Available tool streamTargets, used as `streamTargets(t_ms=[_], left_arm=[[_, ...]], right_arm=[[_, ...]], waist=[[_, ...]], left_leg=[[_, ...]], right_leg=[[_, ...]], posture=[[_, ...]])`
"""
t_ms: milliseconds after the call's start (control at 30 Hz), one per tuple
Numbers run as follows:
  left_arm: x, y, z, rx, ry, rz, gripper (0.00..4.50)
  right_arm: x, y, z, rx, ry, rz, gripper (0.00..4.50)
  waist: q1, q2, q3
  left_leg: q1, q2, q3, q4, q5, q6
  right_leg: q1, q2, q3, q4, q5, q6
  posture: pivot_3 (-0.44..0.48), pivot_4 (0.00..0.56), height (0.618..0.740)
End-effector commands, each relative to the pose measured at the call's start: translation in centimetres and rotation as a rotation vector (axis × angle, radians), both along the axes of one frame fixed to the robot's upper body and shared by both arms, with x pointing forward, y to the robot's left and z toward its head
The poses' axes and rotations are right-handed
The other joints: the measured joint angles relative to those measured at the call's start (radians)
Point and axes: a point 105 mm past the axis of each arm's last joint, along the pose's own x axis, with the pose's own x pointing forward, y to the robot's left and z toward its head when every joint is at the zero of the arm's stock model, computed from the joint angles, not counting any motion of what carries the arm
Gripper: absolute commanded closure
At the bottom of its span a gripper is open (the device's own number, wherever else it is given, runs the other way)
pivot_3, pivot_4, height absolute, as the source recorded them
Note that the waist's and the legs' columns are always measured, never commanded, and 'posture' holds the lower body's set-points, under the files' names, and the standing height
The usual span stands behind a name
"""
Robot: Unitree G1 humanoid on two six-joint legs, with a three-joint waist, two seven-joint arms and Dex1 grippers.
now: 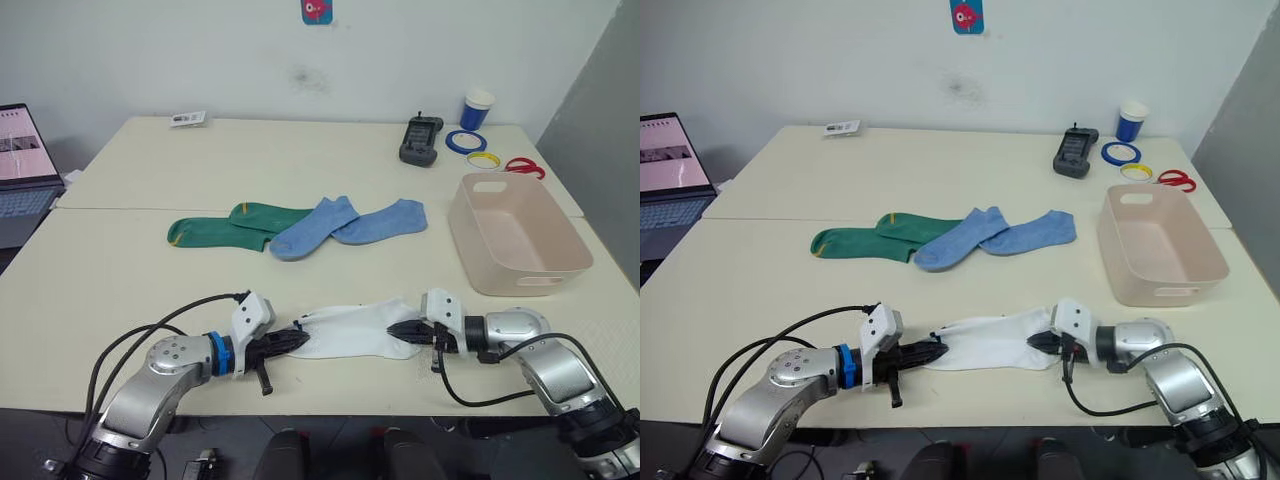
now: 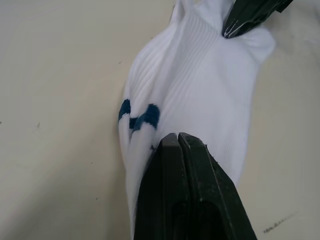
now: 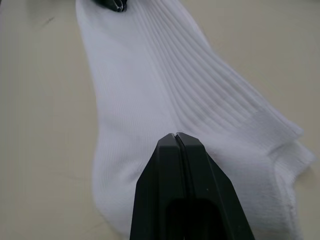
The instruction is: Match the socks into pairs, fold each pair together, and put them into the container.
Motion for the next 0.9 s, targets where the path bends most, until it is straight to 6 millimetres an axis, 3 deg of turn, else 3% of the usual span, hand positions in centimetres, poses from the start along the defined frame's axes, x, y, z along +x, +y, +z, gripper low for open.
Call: streamTargets(t_ms=[33,167,267,400,600,867,900], left_arm=[[0.3,-1.2,2.5,-0.067,-0.069,-0.042,4.49],[1.4,-2.4,3.3,-0.081,-0.086,-0.03,4.49],[2.5,-1.5,1.7,0.036,-0.102,0.015,4.49],[2.8,-0.8,0.5,0.093,-0.098,0.017,4.49],[3.0,-0.8,0.4,0.087,-0.104,0.023,4.49],[1.9,-1.7,3.0,-0.035,-0.16,-0.05,4.49],[1.7,-1.6,3.3,-0.038,-0.167,-0.064,4.5]], right_arm=[[-0.2,1.5,3.1,0.106,-0.046,0.034,4.5],[0.8,3.1,3.6,0.128,-0.087,0.01,4.5],[1.6,3.0,2.1,0.066,-0.106,-0.028,4.5],[1.8,1.4,0.5,-0.017,-0.118,-0.048,4.5],[1.8,-1.2,-0.4,-0.059,-0.104,-0.093,4.5],[1.4,-1.0,3.2,0.108,-0.044,-0.14,4.5],[1.3,-1.3,3.6,0.118,-0.028,-0.156,4.11]], waist=[[0.0,0.0,0.0],[0.0,0.0,0.0],[0.0,0.0,0.0],[0.0,0.0,0.0],[0.0,0.0,0.0],[0.0,0.0,0.0],[0.0,0.0,0.0]], left_leg=[[0.0,0.0,0.0,0.0,0.0,0.0],[0.0,0.0,0.0,0.0,0.0,0.0],[0.0,-0.001,0.0,0.0,0.0,0.0],[0.0,-0.001,0.0,0.0,0.0,0.0],[0.0,-0.001,0.0,0.0,0.0,0.0],[0.0,0.0,0.0,0.0,0.0,0.0],[0.0,0.0,0.0,0.0,0.0,0.0]], right_leg=[[0.0,0.0,0.0,0.0,0.0,0.0],[0.0,0.0,0.0,0.0,-0.001,0.001],[0.0,0.0,0.0,0.0,-0.002,0.004],[0.0,0.0,0.0,0.0,0.0,0.0],[0.0,0.0,0.0,0.0,0.0,0.0],[0.0,0.0,0.0,0.0,0.0,0.0],[0.0,0.0,0.0,0.0,0.0,0.0]], posture=[[0.0,0.15,0.74],[0.0,0.15,0.74],[0.0,0.15,0.74],[0.0,0.15,0.74],[0.0,0.15,0.74],[0.0,0.15,0.74],[0.0,0.15,0.74]])
